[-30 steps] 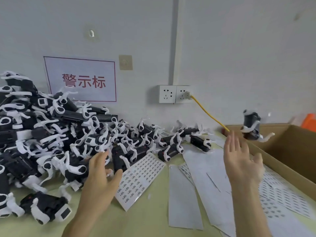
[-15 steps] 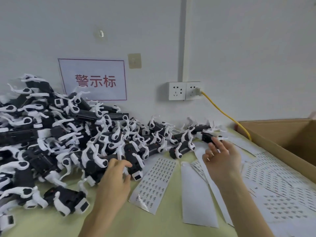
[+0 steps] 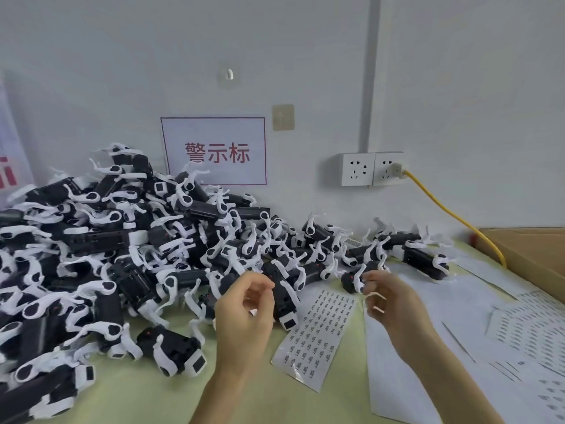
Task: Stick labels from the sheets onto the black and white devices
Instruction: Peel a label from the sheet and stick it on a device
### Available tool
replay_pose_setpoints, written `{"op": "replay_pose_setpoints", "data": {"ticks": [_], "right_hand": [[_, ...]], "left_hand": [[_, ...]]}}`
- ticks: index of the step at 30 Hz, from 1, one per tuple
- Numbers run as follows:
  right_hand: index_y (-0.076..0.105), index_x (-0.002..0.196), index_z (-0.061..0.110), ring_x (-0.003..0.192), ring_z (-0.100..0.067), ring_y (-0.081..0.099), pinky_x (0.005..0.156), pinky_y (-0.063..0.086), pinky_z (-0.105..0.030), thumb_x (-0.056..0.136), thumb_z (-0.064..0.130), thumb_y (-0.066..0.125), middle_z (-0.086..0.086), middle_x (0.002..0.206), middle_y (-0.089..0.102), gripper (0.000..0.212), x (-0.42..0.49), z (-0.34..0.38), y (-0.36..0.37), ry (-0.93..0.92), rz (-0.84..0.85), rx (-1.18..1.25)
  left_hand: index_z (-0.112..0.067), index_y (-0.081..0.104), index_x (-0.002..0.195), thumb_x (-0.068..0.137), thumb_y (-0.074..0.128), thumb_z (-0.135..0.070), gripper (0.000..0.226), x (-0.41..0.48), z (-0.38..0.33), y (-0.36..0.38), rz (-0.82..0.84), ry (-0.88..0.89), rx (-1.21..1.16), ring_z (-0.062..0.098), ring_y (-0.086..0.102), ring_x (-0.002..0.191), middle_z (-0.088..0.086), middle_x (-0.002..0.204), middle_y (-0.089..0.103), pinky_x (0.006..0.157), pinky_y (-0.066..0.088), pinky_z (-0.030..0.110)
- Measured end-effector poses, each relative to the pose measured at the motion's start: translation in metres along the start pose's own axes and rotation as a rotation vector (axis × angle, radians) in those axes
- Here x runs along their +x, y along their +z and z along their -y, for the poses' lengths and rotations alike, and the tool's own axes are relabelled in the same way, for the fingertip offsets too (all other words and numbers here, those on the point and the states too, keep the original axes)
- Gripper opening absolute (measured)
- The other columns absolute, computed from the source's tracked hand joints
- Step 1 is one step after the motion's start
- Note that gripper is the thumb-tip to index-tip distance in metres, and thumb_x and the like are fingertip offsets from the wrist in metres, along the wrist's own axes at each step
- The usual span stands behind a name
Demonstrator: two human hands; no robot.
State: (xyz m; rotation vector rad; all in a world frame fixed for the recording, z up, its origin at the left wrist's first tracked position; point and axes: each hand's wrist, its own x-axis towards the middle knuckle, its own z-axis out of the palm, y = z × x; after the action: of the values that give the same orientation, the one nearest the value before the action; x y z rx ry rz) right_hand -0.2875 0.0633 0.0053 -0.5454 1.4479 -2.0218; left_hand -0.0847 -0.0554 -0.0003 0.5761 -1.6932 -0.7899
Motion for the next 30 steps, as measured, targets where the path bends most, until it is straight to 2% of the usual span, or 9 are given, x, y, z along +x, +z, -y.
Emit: {"op": "replay_pose_setpoints", "data": {"ticks": [5, 7, 10, 15, 19, 21, 24, 27, 30], "right_hand": [[0.071, 0.100, 0.026, 0.066, -0.007, 0.065, 0.060, 0.047, -0.017, 0.097, 0.014, 0.062, 0.002, 0.087, 0.072, 0.015, -0.015, -0.028, 0.023, -0.186, 0.252, -0.613], [0.071, 0.099, 0.029, 0.067, -0.006, 0.066, 0.061, 0.047, -0.014, 0.096, 0.016, 0.063, 0.006, 0.087, 0.071, 0.015, -0.020, -0.036, 0.031, -0.204, 0.309, -0.672], [0.073, 0.092, 0.025, 0.066, -0.008, 0.065, 0.060, 0.047, -0.016, 0.096, 0.012, 0.060, 0.002, 0.083, 0.071, 0.019, -0.025, -0.036, 0.036, -0.194, 0.369, -0.674], [0.074, 0.088, 0.019, 0.064, -0.010, 0.063, 0.060, 0.046, -0.017, 0.097, 0.006, 0.056, -0.002, 0.079, 0.073, 0.024, -0.028, -0.034, 0.037, -0.177, 0.380, -0.679], [0.074, 0.085, 0.017, 0.063, -0.012, 0.061, 0.058, 0.046, -0.017, 0.096, 0.002, 0.055, -0.002, 0.074, 0.071, 0.027, -0.027, -0.035, 0.037, -0.179, 0.379, -0.635], [0.074, 0.087, 0.018, 0.064, -0.013, 0.062, 0.059, 0.047, -0.019, 0.097, 0.004, 0.055, -0.003, 0.074, 0.071, 0.026, -0.027, -0.035, 0.037, -0.184, 0.386, -0.628], [0.073, 0.102, 0.025, 0.070, -0.016, 0.066, 0.066, 0.049, -0.026, 0.101, 0.026, 0.058, -0.002, 0.087, 0.075, 0.016, -0.030, -0.032, 0.038, -0.144, 0.469, -0.572], [0.055, 0.132, 0.041, 0.085, -0.021, 0.072, 0.075, 0.052, -0.030, 0.094, 0.050, 0.055, 0.000, 0.110, 0.076, 0.039, -0.036, -0.029, 0.038, -0.028, 0.586, -0.440], [0.047, 0.141, 0.030, 0.091, -0.026, 0.071, 0.076, 0.052, -0.034, 0.096, 0.052, 0.058, -0.006, 0.120, 0.073, 0.052, -0.039, -0.030, 0.043, 0.003, 0.558, -0.262]], "left_hand": [[-0.014, 0.068, 0.095, 0.084, 0.067, -0.007, 0.014, 0.000, -0.004, -0.001, -0.171, 0.177, 0.282, 0.019, 0.059, 0.093, -0.005, 0.099, 0.064, 0.082, 0.045, 0.029], [-0.011, 0.063, 0.120, 0.079, 0.078, -0.006, 0.044, 0.004, 0.006, -0.002, -0.217, 0.033, 0.433, 0.028, 0.053, 0.113, 0.005, 0.122, 0.059, 0.093, 0.037, 0.033], [-0.017, 0.047, 0.144, 0.082, 0.079, -0.008, 0.071, 0.010, 0.014, -0.007, -0.122, -0.240, 0.361, 0.027, 0.046, 0.130, 0.003, 0.137, 0.057, 0.102, 0.042, 0.042], [-0.027, 0.043, 0.151, 0.087, 0.078, -0.010, 0.075, 0.010, 0.021, -0.010, -0.102, -0.217, 0.485, 0.020, 0.049, 0.118, 0.002, 0.122, 0.065, 0.090, 0.052, 0.048], [-0.023, 0.052, 0.146, 0.081, 0.082, 0.000, 0.075, 0.005, 0.016, -0.006, -0.200, -0.053, 0.369, -0.006, 0.042, 0.100, -0.004, 0.113, 0.065, 0.089, 0.043, 0.016], [-0.019, 0.054, 0.144, 0.078, 0.083, 0.004, 0.075, 0.003, 0.013, -0.004, -0.255, 0.071, 0.292, -0.017, 0.044, 0.108, 0.003, 0.112, 0.064, 0.093, 0.037, 0.002], [-0.017, 0.051, 0.141, 0.079, 0.083, 0.000, 0.071, -0.003, 0.012, 0.002, -0.350, 0.263, 0.172, -0.004, 0.056, 0.118, 0.006, 0.119, 0.063, 0.098, 0.049, 0.015], [-0.013, 0.049, 0.138, 0.082, 0.081, -0.009, 0.065, -0.014, 0.010, 0.013, -0.265, 0.302, 0.009, 0.017, 0.067, 0.118, 0.013, 0.122, 0.067, 0.093, 0.060, 0.041], [-0.023, 0.049, 0.131, 0.085, 0.082, -0.024, 0.057, -0.025, 0.007, 0.024, -0.080, 0.297, -0.042, 0.018, 0.071, 0.111, 0.008, 0.116, 0.071, 0.088, 0.061, 0.039]]}}
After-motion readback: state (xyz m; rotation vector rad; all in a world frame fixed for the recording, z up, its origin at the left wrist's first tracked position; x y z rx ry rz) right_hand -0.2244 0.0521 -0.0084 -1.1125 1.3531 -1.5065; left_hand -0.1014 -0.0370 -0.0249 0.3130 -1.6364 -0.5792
